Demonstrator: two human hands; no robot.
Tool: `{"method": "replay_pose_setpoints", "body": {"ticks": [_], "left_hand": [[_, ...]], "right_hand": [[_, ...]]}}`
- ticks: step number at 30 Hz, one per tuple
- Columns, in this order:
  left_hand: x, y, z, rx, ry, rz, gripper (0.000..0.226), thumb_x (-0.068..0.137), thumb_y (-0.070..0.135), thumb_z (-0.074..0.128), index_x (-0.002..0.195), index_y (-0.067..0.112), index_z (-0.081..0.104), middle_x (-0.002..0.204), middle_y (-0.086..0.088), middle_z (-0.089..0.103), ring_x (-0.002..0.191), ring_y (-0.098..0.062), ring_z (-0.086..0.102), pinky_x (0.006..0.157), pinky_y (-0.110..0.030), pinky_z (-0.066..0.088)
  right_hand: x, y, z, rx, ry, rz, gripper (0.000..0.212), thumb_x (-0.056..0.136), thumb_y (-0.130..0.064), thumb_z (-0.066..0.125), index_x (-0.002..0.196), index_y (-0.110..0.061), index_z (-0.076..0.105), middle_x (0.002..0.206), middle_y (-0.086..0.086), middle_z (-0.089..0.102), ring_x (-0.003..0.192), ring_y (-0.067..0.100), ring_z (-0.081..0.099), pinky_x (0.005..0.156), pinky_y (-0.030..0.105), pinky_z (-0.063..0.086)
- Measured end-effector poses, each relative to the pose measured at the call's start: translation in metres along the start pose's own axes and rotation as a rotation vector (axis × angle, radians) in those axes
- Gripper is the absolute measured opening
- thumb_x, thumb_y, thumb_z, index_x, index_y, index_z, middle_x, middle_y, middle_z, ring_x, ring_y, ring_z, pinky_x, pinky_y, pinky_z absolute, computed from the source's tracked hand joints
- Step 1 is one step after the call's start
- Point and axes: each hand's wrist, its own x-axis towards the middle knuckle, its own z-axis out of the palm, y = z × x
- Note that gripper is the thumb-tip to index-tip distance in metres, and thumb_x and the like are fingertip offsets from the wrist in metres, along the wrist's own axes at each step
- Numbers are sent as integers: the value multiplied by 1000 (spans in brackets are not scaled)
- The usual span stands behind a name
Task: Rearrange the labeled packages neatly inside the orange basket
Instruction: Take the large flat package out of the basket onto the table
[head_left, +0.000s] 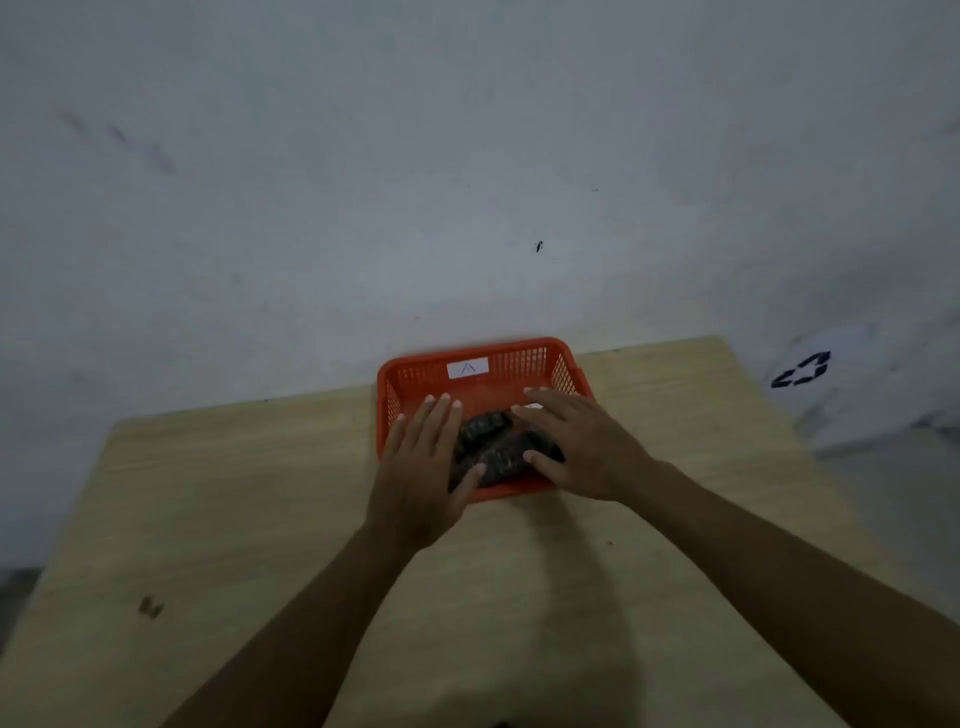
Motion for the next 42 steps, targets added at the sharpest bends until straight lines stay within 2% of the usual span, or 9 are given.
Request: {"method": "replay_pose_setpoints", "body": {"ticks": [6, 10, 13, 19, 23, 29, 33, 37, 42], "left_hand": [[-6, -12, 38, -11, -227, -25, 85, 86, 55, 60, 145, -1, 36, 150, -18, 41, 142, -30, 34, 112, -51, 35], [-18, -25, 59, -24, -258, 27, 68, 83, 42, 72, 132, -2, 54, 134, -18, 59, 124, -30, 57, 102, -45, 49], [-24, -32, 65, -20, -242, 29, 58, 79, 38, 77, 124, 4, 63, 125, -11, 67, 108, -25, 67, 82, -37, 58], [-29, -40, 70, 21, -230, 45, 48, 76, 33, 81, 115, 8, 68, 103, -12, 74, 81, -28, 72, 56, -35, 58], [-27, -37, 69, -31, -270, -39, 32, 84, 35, 71, 108, 13, 69, 102, -12, 72, 80, -33, 70, 59, -38, 56], [-25, -37, 68, -53, -363, -125, 30, 93, 38, 56, 106, 14, 67, 99, -12, 71, 89, -33, 67, 72, -41, 54], [-30, -43, 64, -131, -372, -105, 25, 91, 34, 60, 102, 14, 71, 96, -11, 72, 88, -32, 67, 72, -41, 54], [-35, -49, 63, -187, -378, -39, 26, 90, 35, 62, 101, 14, 73, 99, -12, 73, 92, -33, 67, 76, -43, 52], [-43, -49, 69, -130, -264, 1, 27, 88, 36, 67, 93, 10, 71, 86, -17, 72, 79, -36, 68, 65, -42, 54]], "right_hand": [[18, 20, 14, -16, -308, -57, 76, 86, -40, 65, 152, -24, 31, 160, 4, 28, 148, 21, 21, 120, 46, 17], [29, 24, 18, 102, -275, -108, 62, 82, -26, 72, 140, -15, 51, 141, 9, 54, 133, 27, 47, 111, 45, 34], [30, 26, 18, 164, -234, -118, 52, 82, -28, 75, 130, -18, 59, 128, 5, 63, 119, 23, 56, 99, 41, 46], [22, 26, 8, 333, -52, 5, 48, 78, -40, 79, 121, -28, 61, 111, -5, 68, 100, 10, 61, 79, 22, 47], [7, 16, -16, 602, 201, 255, 33, 81, -42, 75, 112, -35, 63, 98, -18, 67, 92, -2, 64, 75, 10, 51], [-36, -8, -33, 1044, 485, 613, 21, 84, -47, 68, 97, -32, 75, 92, -13, 76, 83, 2, 71, 63, 16, 54], [-77, -22, -20, 1137, 387, 765, 23, 84, -50, 69, 96, -33, 78, 89, -8, 78, 79, 6, 73, 57, 19, 53], [-118, -34, 6, 1170, 139, 885, 35, 74, -62, 72, 93, -34, 77, 90, -3, 78, 79, 14, 75, 55, 22, 56], [-136, -43, 53, 1204, -19, 1038, 27, 79, -54, 74, 92, -31, 78, 90, -2, 78, 79, 13, 75, 57, 25, 58]]}}
